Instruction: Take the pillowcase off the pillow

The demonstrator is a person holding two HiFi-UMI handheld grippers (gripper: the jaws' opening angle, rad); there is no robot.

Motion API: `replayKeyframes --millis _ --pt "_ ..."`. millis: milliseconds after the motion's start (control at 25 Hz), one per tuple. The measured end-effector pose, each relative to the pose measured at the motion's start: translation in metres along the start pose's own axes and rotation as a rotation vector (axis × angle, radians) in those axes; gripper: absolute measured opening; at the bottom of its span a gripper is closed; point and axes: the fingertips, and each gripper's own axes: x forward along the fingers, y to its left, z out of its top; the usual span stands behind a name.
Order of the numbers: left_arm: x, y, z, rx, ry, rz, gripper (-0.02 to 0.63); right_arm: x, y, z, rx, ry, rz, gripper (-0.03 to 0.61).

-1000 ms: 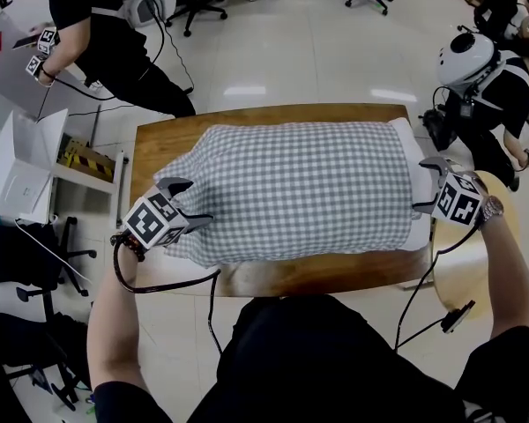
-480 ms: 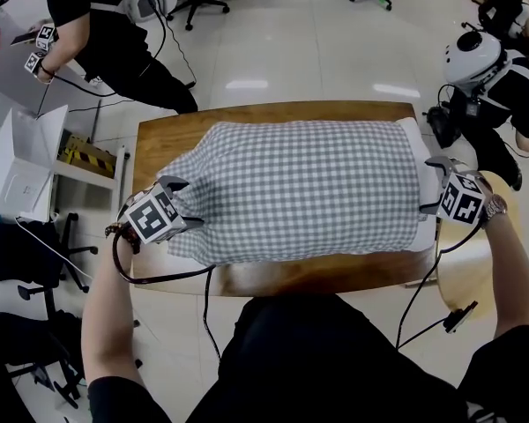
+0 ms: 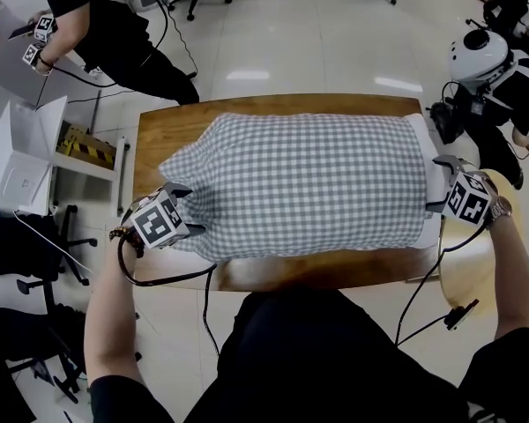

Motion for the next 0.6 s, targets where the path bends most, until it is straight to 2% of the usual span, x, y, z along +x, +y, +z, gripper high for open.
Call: replayKeyframes --millis 200,360,600 --pt "-0.013 0.001 0.014 -0.11 -0.175 0.006 0.402 -0.003 -0.002 0.002 0.018 0.003 0.007 0.474" --pt "-0.016 -0.007 0.02 -0.214 -0.276 0.006 0.4 -0.003 0.001 0.001 0.012 0.0 0.004 0.472" --pt "-0.011 -0.023 0.02 -0.328 -0.362 0.026 0.399 -0.001 0.006 -0.001 -0.019 -0.01 0.0 0.472"
